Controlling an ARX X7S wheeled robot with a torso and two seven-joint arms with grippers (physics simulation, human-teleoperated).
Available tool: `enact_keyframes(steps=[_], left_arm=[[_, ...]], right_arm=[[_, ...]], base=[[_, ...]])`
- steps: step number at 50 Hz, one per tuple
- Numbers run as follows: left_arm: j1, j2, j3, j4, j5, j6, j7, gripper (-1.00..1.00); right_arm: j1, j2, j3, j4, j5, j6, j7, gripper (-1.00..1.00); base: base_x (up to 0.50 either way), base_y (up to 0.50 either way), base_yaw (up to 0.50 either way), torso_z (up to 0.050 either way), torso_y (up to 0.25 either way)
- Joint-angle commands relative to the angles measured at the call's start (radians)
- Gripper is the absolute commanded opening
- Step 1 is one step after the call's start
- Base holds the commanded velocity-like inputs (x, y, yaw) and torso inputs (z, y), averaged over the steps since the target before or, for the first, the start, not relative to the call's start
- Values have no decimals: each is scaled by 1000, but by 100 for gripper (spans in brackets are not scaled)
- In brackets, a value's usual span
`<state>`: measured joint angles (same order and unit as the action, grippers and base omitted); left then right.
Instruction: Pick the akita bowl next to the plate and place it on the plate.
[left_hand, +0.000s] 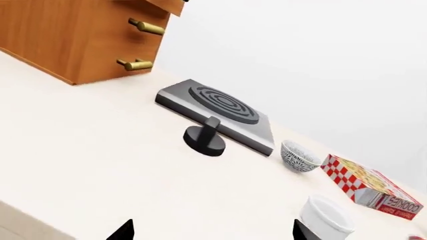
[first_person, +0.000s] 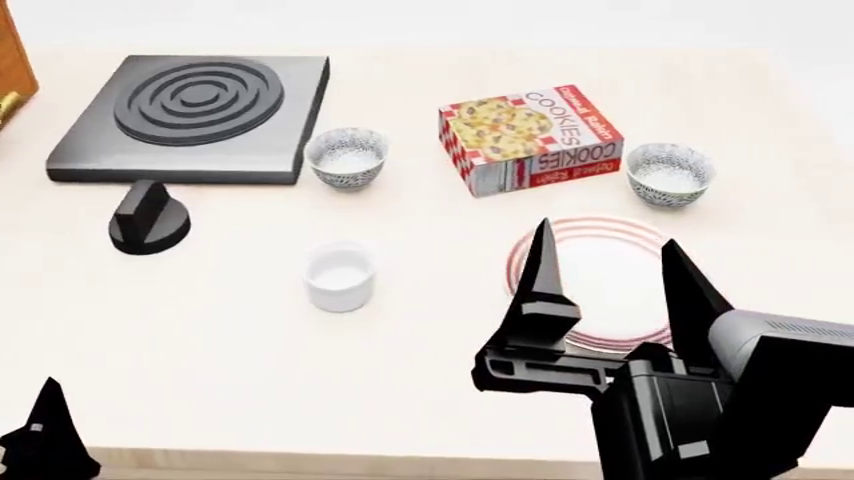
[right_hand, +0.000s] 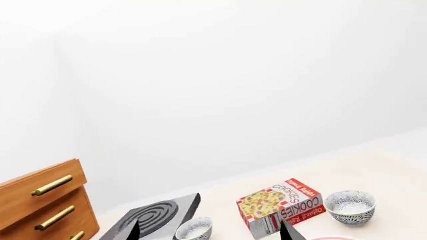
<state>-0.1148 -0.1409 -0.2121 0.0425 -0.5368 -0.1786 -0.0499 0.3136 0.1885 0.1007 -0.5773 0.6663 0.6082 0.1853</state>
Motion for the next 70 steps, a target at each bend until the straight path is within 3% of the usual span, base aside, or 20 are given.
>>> enact_keyframes(steps=[1, 34, 41, 70], left_arm=[[-3, -6, 5, -5, -9, 2, -8, 100], [4, -21, 23, -6, -24, 17, -26, 100], [3, -24, 26, -9, -28, 19, -28, 100], [7, -34, 40, 1, -45, 21, -46, 100]], right_arm=[[5, 7, -4, 4, 7, -3, 7, 100], [-2, 25, -25, -1, 16, -20, 20, 100], [-3, 42, -46, -9, 17, -13, 13, 100], [-3, 55, -72, 6, 11, -35, 10, 100]], base=[[0, -465, 0, 0, 0], [0, -466, 0, 0, 0], [0, 0, 0, 0, 0], [495, 0, 0, 0, 0]])
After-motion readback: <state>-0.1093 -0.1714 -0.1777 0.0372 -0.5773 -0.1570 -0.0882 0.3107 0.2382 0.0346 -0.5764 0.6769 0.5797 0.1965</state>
